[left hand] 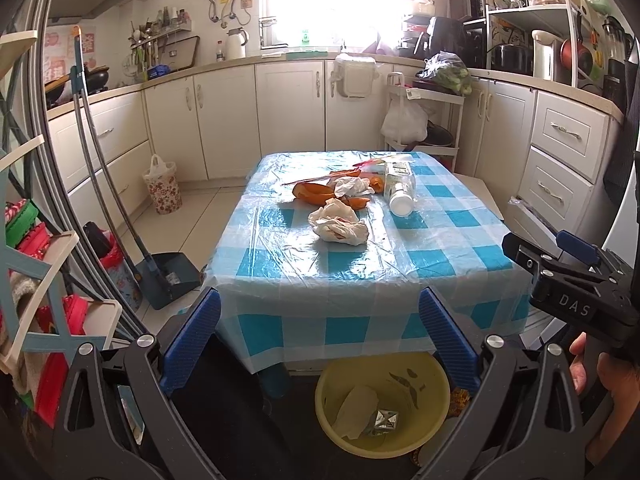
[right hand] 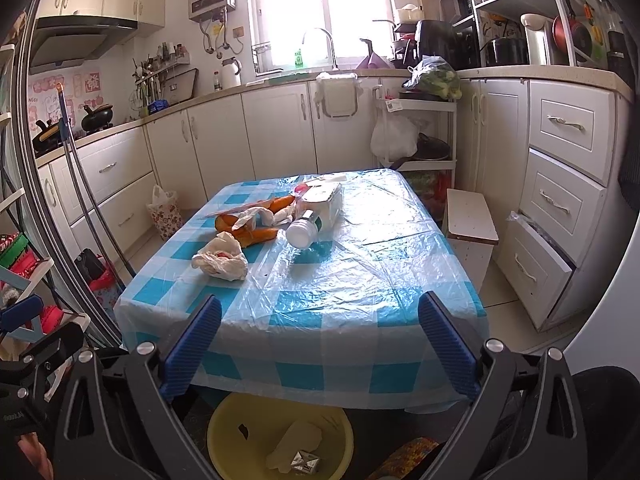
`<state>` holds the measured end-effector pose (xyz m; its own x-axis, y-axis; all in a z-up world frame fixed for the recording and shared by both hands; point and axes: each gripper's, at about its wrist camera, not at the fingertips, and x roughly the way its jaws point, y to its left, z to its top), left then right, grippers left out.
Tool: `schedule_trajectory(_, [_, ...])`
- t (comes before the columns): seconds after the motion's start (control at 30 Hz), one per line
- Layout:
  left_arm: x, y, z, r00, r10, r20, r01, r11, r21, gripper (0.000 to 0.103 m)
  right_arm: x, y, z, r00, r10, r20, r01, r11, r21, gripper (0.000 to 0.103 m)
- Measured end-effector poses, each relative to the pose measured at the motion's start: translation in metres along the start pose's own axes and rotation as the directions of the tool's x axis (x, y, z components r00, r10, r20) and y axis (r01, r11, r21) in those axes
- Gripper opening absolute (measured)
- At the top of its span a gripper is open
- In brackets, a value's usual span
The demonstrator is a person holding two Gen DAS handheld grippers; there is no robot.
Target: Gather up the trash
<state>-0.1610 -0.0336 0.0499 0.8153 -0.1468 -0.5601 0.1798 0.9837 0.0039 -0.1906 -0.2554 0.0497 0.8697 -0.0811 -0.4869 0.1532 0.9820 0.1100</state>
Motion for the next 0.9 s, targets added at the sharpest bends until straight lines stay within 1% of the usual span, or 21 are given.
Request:
schedule_trajectory(0.33, [0.0011, 0.0059, 0.0013, 1.0, 0.009, -0.001, -0.009, 0.999, -0.041, 0.096, -0.0007, 0.0006, 0.0002, 1.0, 0.0, -0.001, 0.0, 1.0, -0.002, 0.095])
schedule_trajectory(0.9, [0.0021, 0.007, 0.0005, 1.0, 0.009, -0.005, -0.009, 0.999, -0.048, 0.096, -0.0014, 0.0014, -0.0002, 1.0, 0.0, -0.001, 0.0, 1.0, -0.001, 0.095])
